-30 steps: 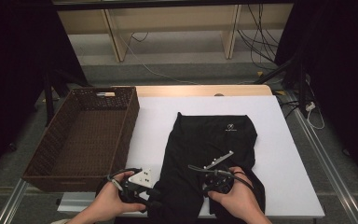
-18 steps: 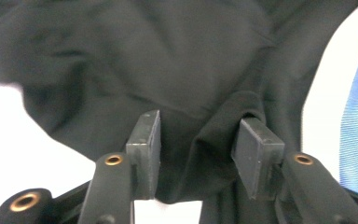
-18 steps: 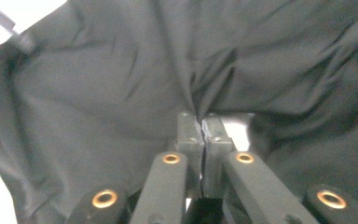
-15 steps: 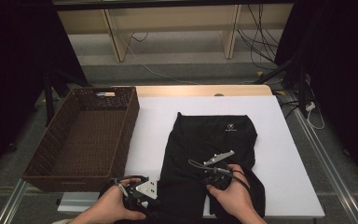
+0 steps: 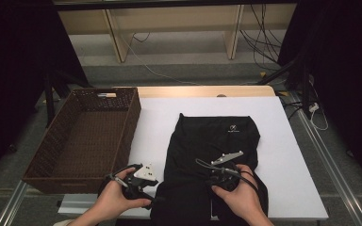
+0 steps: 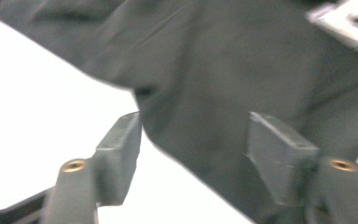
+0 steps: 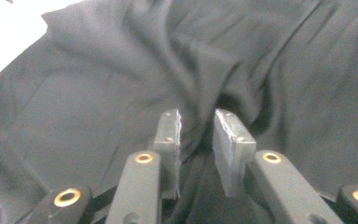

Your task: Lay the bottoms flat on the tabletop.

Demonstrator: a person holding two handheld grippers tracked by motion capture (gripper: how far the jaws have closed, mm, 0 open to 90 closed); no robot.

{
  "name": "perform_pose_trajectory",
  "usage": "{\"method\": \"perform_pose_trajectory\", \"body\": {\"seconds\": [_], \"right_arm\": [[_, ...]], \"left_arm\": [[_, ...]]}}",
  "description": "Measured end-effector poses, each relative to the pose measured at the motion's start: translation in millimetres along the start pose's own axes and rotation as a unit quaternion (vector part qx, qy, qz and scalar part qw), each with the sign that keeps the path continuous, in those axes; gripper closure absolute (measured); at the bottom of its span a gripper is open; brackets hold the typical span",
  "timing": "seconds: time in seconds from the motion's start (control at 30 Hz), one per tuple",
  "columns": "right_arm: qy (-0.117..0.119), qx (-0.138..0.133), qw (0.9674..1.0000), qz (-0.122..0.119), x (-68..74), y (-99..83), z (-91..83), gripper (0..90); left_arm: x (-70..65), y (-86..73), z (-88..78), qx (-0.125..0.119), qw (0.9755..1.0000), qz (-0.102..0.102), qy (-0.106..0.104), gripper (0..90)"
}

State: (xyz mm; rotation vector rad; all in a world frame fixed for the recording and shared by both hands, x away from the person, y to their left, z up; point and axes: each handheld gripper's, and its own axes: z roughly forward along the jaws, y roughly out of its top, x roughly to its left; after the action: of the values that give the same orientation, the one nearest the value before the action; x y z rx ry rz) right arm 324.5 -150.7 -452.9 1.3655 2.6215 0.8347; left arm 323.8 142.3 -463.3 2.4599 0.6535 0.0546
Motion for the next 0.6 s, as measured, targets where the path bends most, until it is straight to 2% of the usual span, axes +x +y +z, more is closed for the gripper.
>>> {"method": "perform_pose_trajectory", "body": {"seconds": [0.1,0.13,0.17,0.2,0.27,0.33,0.4,0.43,0.5,0.53,0.6], "right_arm": [[0.001,0.024,0.9997,-0.008,2.8,-3.2,8.1,74.2],[-0.002,0.027,0.9996,-0.009,3.4,-3.7,10.7,76.3],[-0.003,0.03,0.9995,-0.012,3.7,-4.0,13.1,78.3],[0.0,0.032,0.9994,-0.014,3.8,-4.2,15.0,83.0],[0.006,0.036,0.9991,-0.02,4.7,-4.2,17.6,88.7],[0.014,0.034,0.9991,-0.023,6.4,-2.6,17.1,90.0],[0.04,0.026,0.9987,-0.017,7.8,-1.3,13.2,90.0],[0.057,0.015,0.9982,-0.011,8.7,-0.9,10.5,90.0],[0.093,-0.017,0.9956,-0.002,8.4,-0.4,3.3,90.0],[0.103,-0.034,0.9941,0.002,7.3,0.5,-0.5,89.9],[0.096,-0.062,0.9934,0.012,3.6,2.4,-7.9,88.5]], "left_arm": [[2.3,-1.7,11.5,0.017,0.9998,0.001,-0.012,49.3],[1.2,-1.4,13.9,0.021,0.9997,0.005,-0.012,50.9],[0.1,-0.1,13.6,0.023,0.9996,0.014,0.0,52.8],[-0.3,0.9,13.6,0.024,0.9995,0.021,0.001,58.3],[-2.2,1.2,14.4,0.021,0.9997,0.007,-0.012,70.8],[-6.4,1.1,11.3,0.017,0.9989,-0.005,-0.043,84.9],[-13.2,3.1,3.8,0.003,0.996,-0.014,-0.088,88.5],[-17.0,4.4,-0.4,-0.008,0.9947,-0.015,-0.101,88.5],[-20.6,6.5,-7.8,-0.028,0.9927,-0.012,-0.117,87.5],[-20.7,7.1,-9.6,-0.034,0.9919,-0.016,-0.121,86.2],[-17.8,8.1,-14.0,-0.056,0.9905,-0.026,-0.123,83.9]]}}
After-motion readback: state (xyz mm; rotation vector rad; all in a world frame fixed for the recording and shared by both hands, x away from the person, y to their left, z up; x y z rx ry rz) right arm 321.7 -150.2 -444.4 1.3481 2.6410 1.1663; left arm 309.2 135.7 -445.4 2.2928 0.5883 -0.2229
